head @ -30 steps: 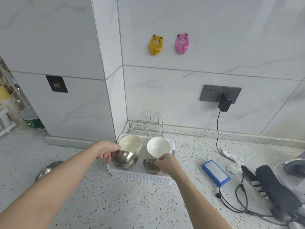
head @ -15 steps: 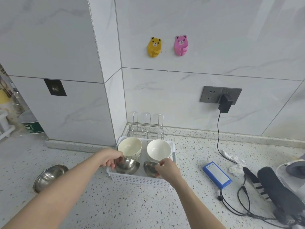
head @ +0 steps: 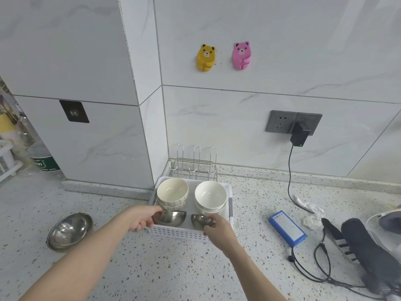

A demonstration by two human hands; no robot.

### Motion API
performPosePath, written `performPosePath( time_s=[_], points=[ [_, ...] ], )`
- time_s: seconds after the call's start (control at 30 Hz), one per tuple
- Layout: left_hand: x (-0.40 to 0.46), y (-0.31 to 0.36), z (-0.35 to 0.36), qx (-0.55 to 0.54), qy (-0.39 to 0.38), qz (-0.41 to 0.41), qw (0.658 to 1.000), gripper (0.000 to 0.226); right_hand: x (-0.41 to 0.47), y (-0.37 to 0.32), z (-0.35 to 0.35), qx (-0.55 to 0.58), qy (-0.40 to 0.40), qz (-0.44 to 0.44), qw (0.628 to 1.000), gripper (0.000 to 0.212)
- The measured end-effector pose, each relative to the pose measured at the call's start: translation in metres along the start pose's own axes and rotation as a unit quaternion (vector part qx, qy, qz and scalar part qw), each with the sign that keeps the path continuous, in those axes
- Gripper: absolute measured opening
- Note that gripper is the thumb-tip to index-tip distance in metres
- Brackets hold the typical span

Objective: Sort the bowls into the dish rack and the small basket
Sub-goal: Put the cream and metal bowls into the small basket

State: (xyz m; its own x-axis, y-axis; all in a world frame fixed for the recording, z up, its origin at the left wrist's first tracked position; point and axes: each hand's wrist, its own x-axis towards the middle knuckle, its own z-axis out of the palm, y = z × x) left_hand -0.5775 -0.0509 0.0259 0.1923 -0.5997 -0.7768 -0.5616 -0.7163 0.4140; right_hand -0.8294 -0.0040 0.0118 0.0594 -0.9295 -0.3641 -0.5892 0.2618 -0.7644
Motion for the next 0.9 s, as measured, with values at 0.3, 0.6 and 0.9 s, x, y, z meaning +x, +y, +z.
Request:
performPosePath(
  time_s=[0.3, 0.6, 0.9],
  points=[
    [0.007, -0.009, 0.018, 0.008, 0.126, 0.080, 0.989, 0.055, -0.001, -0.001, 0.004, -0.023, -0.005, -0.003, 1.000, 0.045],
    [0.009, -0.022, 0.021, 0.026, 0.254, 0.151, 0.955, 0.053, -0.002, -0.004, 0.014, -0.050, 0.018, -0.038, 0.998, 0.058],
    [0.001, -0.092, -0.016, -0.319, 0.298, 0.113, 0.893, 0.037, -0.015, -0.030, 0.045, 0.035, -0.008, -0.147, 0.988, 0.028]
  ],
)
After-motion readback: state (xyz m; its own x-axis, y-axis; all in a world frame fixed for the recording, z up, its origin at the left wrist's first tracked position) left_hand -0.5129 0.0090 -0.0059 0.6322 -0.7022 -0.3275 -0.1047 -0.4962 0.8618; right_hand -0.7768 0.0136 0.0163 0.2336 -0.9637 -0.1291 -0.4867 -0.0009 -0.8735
